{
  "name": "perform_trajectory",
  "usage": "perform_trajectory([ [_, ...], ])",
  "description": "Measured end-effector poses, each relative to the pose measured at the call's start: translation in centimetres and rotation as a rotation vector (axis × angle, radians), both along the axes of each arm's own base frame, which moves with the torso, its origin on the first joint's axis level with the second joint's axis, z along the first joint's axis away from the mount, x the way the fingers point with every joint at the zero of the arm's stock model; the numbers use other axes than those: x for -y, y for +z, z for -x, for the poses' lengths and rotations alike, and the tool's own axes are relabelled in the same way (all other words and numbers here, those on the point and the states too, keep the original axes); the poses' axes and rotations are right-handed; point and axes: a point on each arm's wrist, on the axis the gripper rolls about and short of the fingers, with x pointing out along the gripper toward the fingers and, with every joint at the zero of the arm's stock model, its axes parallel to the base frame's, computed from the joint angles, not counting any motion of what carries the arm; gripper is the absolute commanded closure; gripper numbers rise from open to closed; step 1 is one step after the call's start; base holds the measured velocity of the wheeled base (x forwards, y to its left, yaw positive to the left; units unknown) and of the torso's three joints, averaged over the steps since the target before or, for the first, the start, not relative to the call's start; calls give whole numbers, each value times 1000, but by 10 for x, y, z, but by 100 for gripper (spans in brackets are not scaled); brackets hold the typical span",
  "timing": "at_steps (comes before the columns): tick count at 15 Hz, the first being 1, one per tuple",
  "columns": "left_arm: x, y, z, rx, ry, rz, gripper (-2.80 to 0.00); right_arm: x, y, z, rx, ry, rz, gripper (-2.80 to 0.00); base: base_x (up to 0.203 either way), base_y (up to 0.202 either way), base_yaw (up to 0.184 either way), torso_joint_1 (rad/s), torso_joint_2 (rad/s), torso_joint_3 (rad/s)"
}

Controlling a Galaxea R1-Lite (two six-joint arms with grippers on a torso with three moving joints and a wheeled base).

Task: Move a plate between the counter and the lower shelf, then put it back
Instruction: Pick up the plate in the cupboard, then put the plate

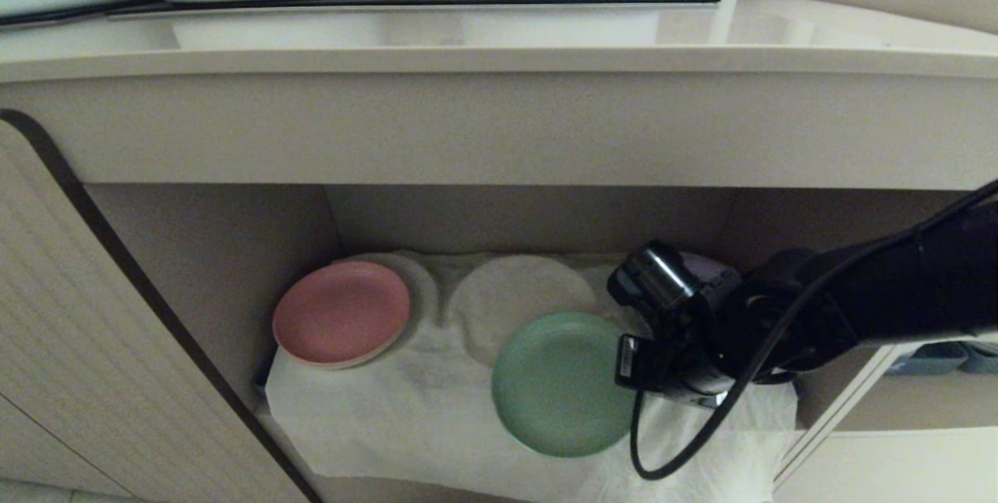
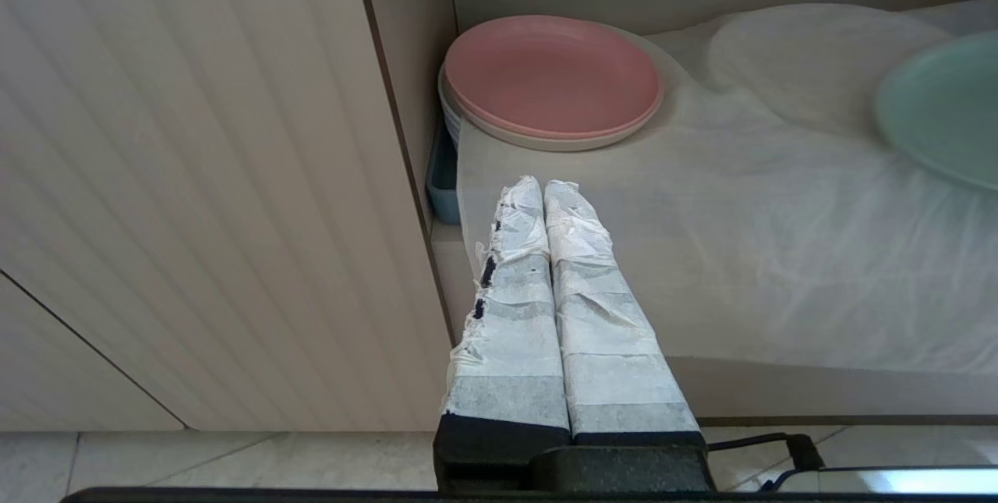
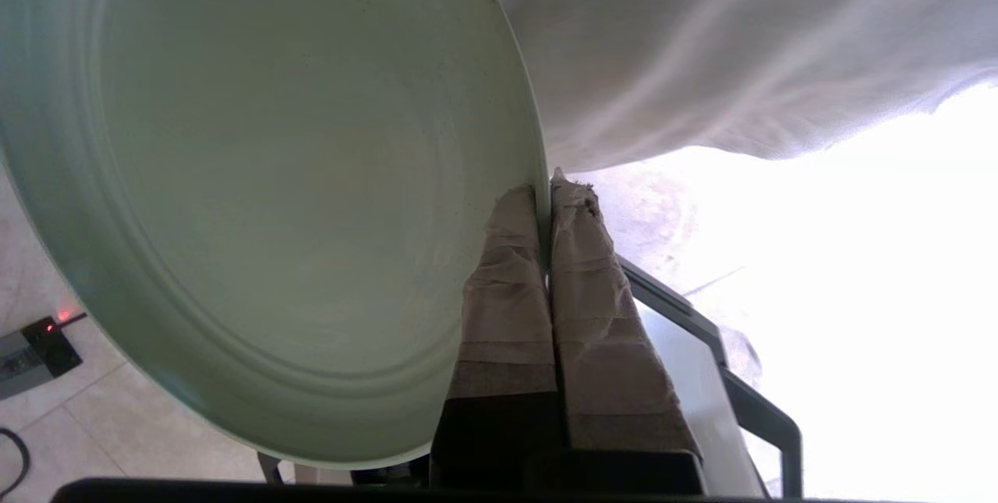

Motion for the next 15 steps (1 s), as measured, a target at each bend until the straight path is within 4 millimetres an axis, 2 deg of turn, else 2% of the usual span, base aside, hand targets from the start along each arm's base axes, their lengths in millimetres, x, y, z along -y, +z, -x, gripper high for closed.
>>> perform_trajectory([
  [7, 0, 0, 0, 0, -1, 0, 0, 39, 11, 21, -4, -56, 6, 0, 0, 0, 0, 0, 0, 0],
  [15, 0, 0, 0, 0, 0, 0, 0, 83, 19, 64, -1, -107, 0, 0, 0, 0, 0, 0, 0, 0],
])
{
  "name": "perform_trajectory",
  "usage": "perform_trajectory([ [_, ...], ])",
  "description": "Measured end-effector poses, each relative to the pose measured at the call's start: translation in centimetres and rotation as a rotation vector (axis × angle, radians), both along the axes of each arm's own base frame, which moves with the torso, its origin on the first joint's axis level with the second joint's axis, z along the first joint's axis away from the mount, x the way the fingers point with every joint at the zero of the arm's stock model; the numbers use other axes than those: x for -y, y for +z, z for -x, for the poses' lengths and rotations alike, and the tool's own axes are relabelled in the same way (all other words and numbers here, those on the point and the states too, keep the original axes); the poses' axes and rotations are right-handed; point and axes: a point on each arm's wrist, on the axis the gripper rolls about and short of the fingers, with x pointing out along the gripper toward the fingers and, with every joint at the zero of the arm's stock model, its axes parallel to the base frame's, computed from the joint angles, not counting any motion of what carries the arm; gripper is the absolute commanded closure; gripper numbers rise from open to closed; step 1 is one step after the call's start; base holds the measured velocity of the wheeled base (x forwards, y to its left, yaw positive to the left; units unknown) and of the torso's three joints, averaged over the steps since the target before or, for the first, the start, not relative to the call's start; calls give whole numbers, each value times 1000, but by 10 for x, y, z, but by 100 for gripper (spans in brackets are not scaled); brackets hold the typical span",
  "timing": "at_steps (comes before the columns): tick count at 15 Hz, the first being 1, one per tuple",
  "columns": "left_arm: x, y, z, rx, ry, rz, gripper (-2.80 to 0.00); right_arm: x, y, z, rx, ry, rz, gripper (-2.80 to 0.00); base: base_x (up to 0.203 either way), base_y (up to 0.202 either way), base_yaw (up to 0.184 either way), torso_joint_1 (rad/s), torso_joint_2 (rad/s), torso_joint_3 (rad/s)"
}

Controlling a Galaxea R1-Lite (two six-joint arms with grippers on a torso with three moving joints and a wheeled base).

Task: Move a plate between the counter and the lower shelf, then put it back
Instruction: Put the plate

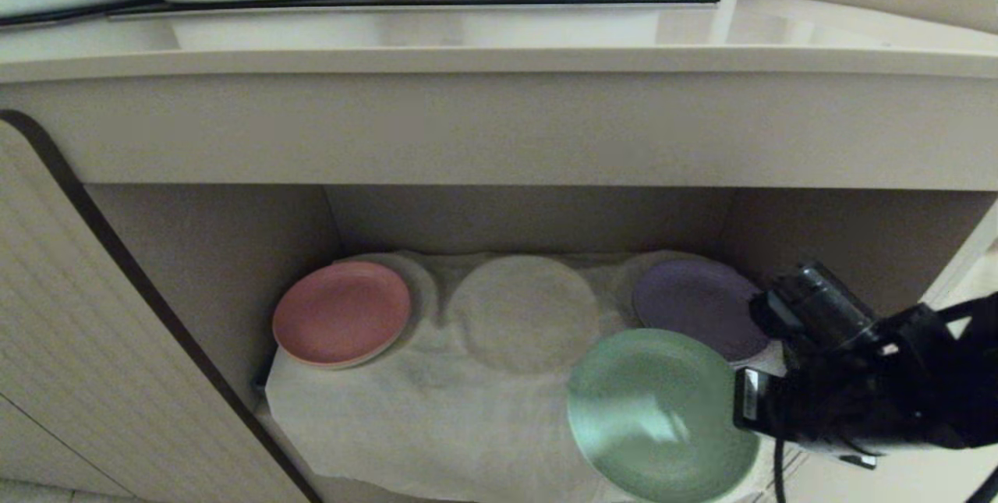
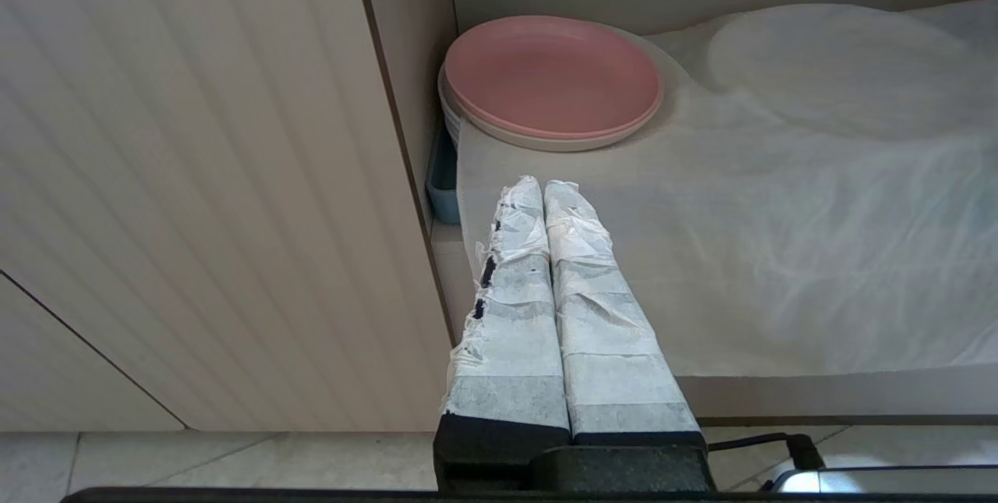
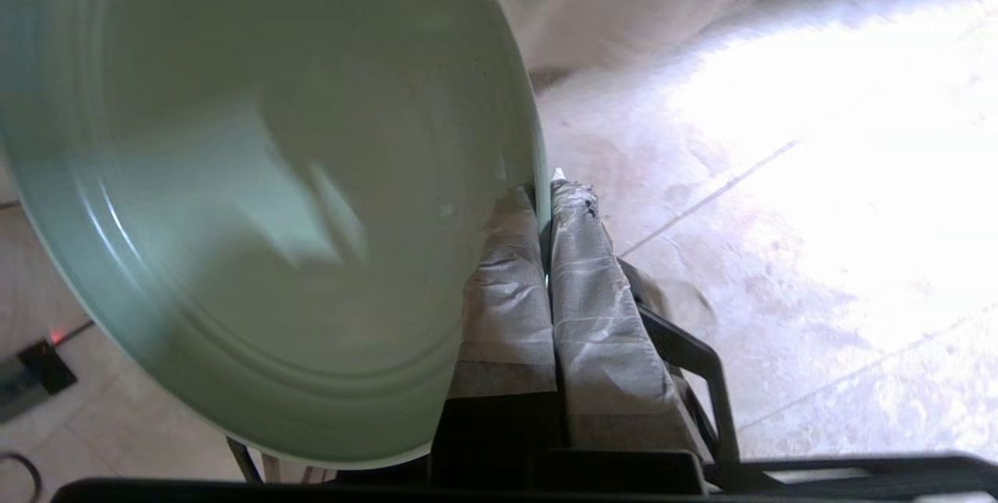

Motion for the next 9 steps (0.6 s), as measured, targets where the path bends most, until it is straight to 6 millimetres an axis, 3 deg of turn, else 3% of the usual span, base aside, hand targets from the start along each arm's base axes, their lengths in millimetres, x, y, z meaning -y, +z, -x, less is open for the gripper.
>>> perform_trajectory([
  [9, 0, 0, 0, 0, 0, 0, 0, 42, -1, 47, 7, -36, 3, 0, 0, 0, 0, 0, 0, 0],
])
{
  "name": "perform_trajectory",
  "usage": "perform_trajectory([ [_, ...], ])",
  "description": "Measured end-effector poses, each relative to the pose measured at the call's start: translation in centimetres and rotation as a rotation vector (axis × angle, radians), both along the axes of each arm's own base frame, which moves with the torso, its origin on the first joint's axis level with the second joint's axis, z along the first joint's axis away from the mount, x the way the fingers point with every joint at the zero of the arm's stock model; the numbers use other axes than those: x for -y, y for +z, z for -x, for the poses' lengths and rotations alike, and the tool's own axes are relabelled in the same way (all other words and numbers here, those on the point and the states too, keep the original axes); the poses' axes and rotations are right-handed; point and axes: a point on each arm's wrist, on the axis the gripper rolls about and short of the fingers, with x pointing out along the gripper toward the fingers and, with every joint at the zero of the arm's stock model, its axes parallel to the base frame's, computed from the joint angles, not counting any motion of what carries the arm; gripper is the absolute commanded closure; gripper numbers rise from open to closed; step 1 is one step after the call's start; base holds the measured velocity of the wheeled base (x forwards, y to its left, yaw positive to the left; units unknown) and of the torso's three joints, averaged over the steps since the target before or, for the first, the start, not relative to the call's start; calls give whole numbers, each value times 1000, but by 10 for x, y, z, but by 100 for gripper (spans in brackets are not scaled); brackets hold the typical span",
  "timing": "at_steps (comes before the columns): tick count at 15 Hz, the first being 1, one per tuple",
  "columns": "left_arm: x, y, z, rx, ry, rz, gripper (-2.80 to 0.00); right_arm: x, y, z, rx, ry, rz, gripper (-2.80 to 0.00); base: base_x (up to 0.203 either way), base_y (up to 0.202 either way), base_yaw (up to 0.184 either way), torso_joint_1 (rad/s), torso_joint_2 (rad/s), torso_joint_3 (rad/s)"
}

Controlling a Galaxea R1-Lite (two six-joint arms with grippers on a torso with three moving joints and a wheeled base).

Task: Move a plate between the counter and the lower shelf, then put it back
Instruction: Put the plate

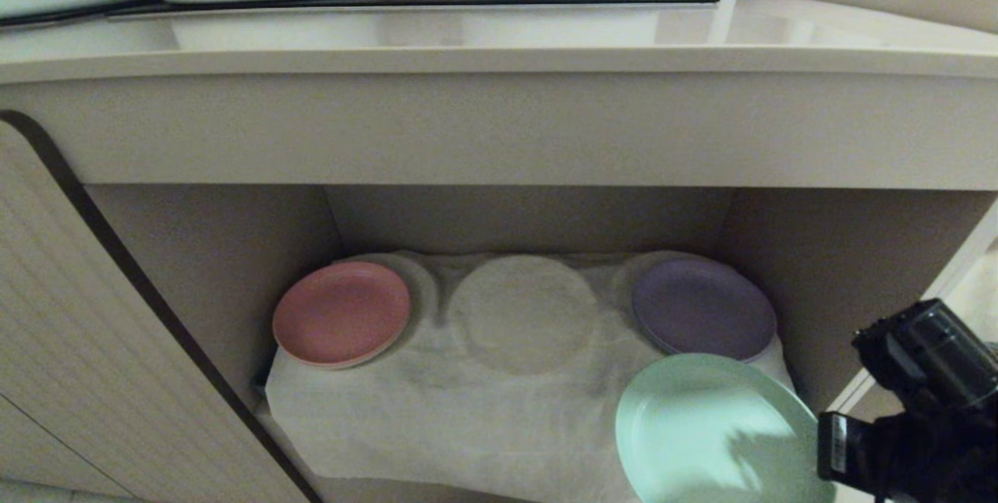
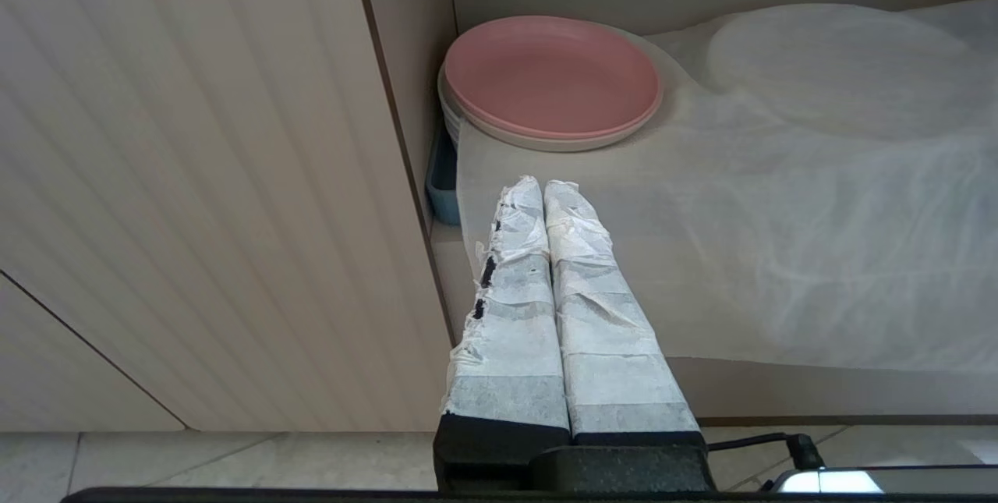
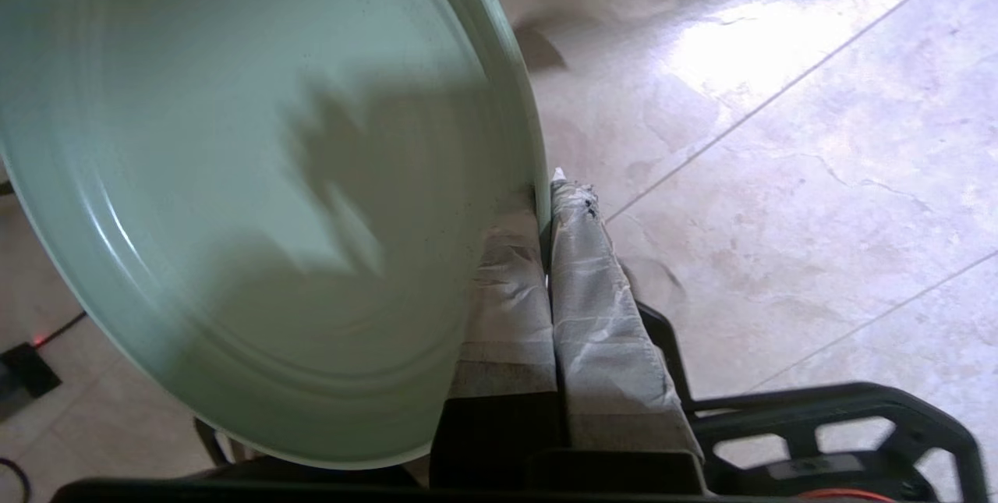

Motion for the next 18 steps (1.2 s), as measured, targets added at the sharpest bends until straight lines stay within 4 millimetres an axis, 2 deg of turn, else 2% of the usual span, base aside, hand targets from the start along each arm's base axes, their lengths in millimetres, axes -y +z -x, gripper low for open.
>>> perform_trajectory([
  [9, 0, 0, 0, 0, -1, 0, 0, 29, -18, 56, -24, 55, 6, 0, 0, 0, 0, 0, 0, 0],
  [13, 0, 0, 0, 0, 0, 0, 0, 34, -21, 68, -30, 81, -51, 0, 0, 0, 0, 0, 0, 0],
  [18, 0, 0, 0, 0, 0, 0, 0, 43, -35, 87, -58, 97, -53, 0, 0, 0, 0, 0, 0, 0],
])
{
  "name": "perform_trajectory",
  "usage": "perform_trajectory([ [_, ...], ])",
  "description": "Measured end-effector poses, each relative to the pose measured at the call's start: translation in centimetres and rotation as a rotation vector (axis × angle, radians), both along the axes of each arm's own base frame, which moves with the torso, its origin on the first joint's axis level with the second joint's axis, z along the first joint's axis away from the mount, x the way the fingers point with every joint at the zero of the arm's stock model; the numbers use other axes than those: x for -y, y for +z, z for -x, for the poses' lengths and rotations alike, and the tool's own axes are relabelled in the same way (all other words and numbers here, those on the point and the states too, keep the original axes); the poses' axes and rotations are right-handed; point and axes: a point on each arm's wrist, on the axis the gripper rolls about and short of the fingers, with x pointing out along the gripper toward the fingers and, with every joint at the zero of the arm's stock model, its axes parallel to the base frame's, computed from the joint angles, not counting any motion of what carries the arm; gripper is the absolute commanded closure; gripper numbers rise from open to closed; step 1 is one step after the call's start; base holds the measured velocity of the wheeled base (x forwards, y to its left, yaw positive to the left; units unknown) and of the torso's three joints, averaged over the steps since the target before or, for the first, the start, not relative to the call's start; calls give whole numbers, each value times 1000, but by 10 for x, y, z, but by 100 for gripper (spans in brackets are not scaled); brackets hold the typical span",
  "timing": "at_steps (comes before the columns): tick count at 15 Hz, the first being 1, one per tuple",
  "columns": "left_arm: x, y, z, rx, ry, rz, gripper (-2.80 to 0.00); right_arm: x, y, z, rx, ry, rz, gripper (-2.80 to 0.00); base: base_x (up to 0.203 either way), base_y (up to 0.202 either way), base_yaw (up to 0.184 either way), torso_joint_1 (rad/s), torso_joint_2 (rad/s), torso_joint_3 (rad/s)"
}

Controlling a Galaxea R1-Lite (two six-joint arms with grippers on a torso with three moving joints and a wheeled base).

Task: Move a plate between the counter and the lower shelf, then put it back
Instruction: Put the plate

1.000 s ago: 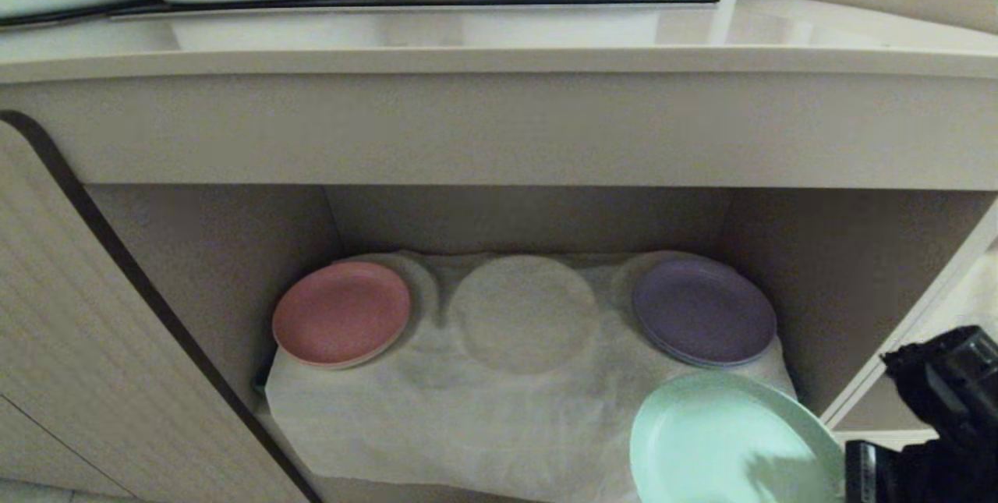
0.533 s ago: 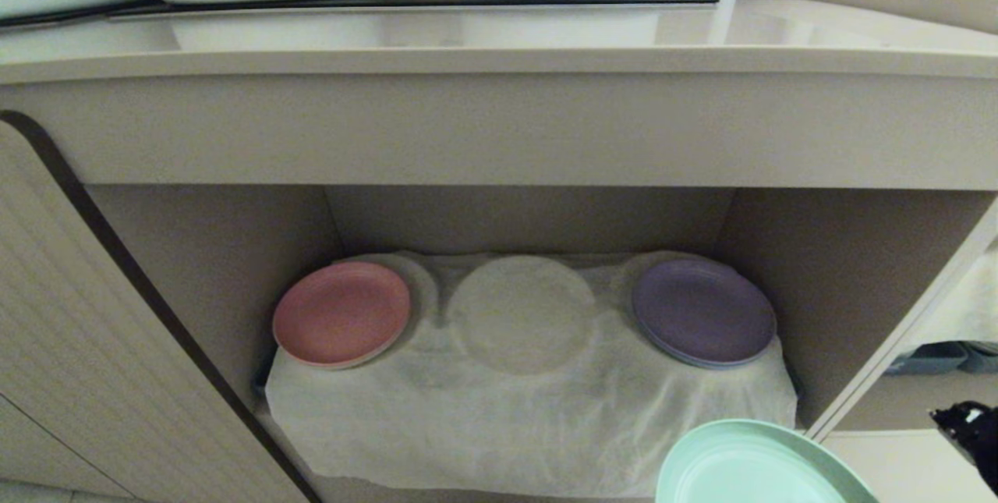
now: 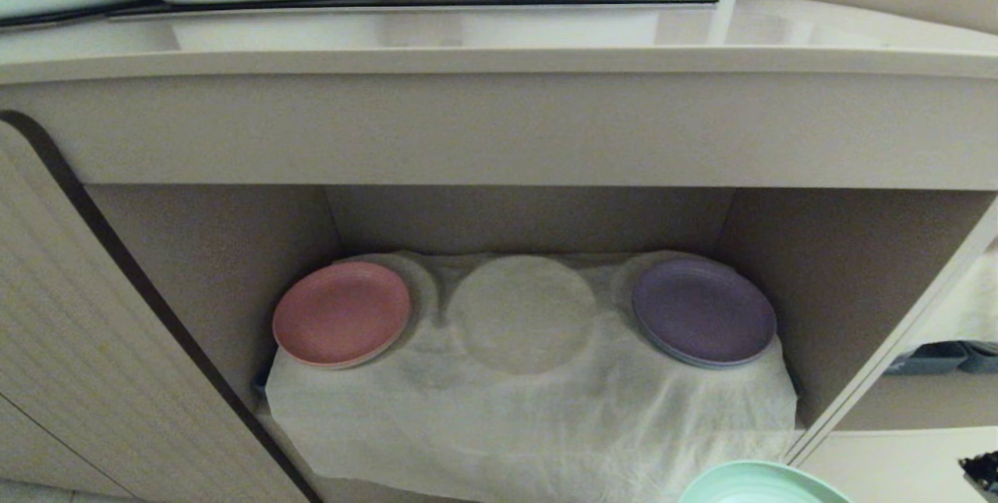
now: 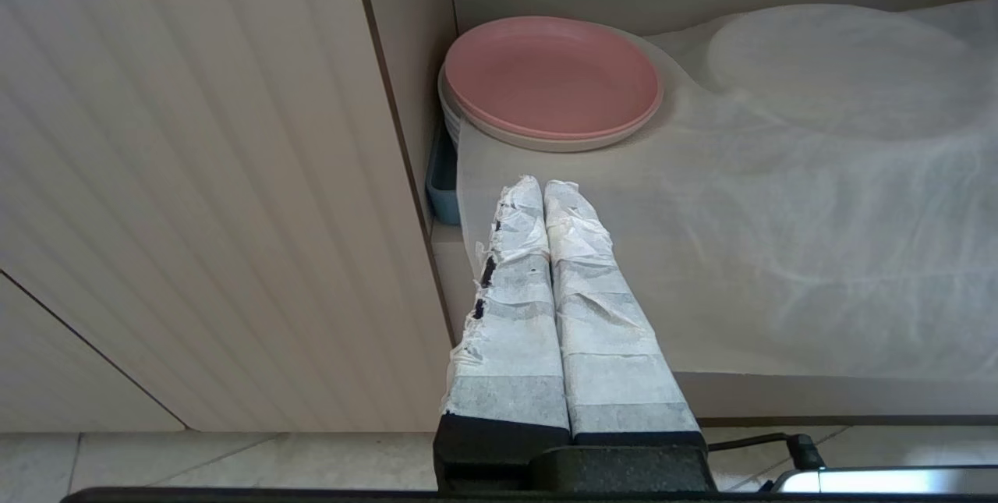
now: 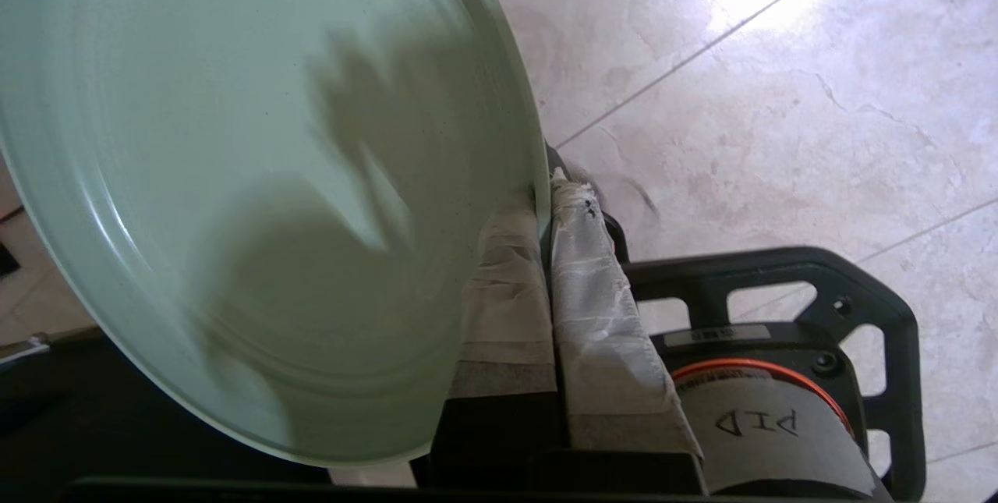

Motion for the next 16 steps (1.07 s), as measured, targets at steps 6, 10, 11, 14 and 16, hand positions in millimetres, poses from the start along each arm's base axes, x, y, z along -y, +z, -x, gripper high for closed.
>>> perform_trajectory([
  [6, 0, 0, 0, 0, 0, 0, 0, 4, -5, 8, 3, 0, -5, 0, 0, 0, 0, 0, 0, 0],
  [10, 0, 0, 0, 1, 0, 1, 0, 3, -4, 8, -1, 10, -36, 0, 0, 0, 0, 0, 0, 0],
  [11, 0, 0, 0, 0, 1, 0, 0, 3, -5, 8, -7, 13, -42, 0, 0, 0, 0, 0, 0, 0],
  [14, 0, 0, 0, 0, 0, 0, 0, 3, -5, 8, -9, 14, -45, 0, 0, 0, 0, 0, 0, 0],
  [16, 0, 0, 0, 0, 0, 0, 0, 3, -6, 9, -10, 14, -45, 0, 0, 0, 0, 0, 0, 0],
])
